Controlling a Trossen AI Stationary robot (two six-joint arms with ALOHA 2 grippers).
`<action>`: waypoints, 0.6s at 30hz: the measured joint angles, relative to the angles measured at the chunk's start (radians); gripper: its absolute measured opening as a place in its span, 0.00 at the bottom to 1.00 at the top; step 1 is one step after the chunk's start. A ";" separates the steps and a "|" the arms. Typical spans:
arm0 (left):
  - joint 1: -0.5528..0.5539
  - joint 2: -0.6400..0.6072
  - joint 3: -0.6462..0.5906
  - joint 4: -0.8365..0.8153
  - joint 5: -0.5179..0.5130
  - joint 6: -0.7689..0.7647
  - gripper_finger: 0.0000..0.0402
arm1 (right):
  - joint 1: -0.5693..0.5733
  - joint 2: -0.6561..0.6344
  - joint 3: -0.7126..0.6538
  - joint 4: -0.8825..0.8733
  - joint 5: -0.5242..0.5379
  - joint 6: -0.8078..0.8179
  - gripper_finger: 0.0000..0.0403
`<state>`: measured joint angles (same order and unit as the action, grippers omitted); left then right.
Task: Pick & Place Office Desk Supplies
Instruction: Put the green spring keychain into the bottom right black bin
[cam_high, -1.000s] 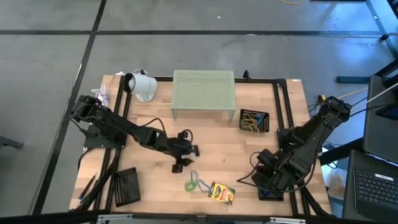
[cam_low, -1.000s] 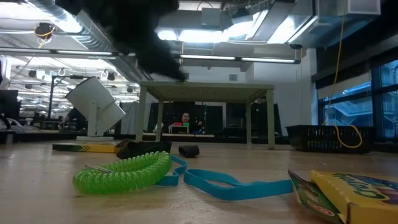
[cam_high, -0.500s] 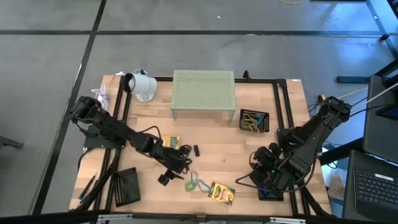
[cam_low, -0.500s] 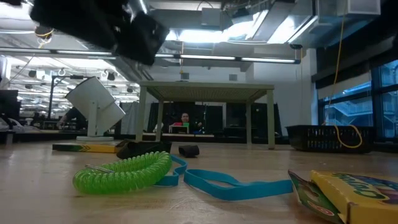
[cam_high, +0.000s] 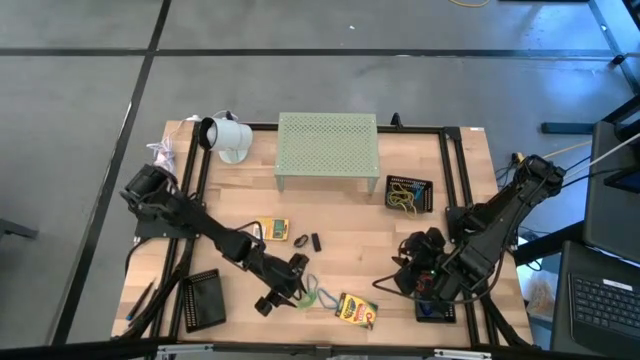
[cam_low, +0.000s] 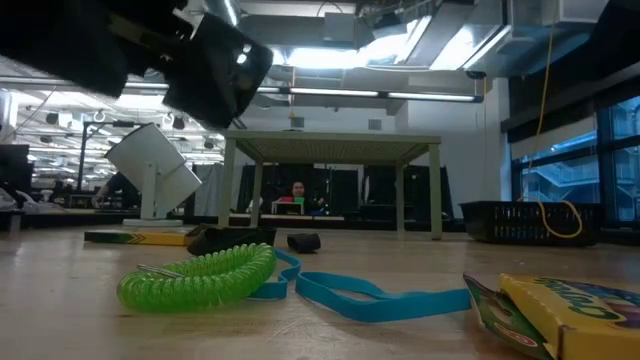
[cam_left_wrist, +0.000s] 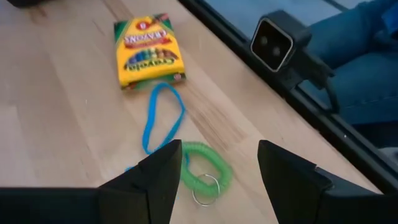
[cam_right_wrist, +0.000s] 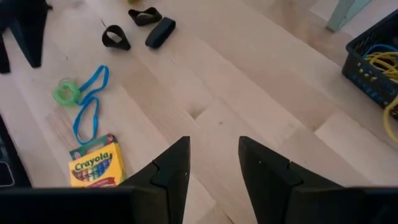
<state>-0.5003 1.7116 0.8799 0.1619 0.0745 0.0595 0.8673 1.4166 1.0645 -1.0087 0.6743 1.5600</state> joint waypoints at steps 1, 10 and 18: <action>-0.006 0.006 0.000 0.000 -0.009 -0.010 0.52 | -0.003 0.000 0.000 0.006 0.000 0.000 0.34; -0.071 0.042 0.000 0.008 -0.038 -0.012 0.55 | -0.021 0.000 0.000 0.035 0.063 0.001 0.34; -0.092 0.140 0.000 0.160 -0.039 0.133 0.56 | -0.041 0.000 0.000 0.077 0.097 0.002 0.34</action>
<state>-0.5922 1.8516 0.8799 0.3223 0.0357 0.1925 0.8265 1.4166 1.0645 -0.9313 0.7708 1.5620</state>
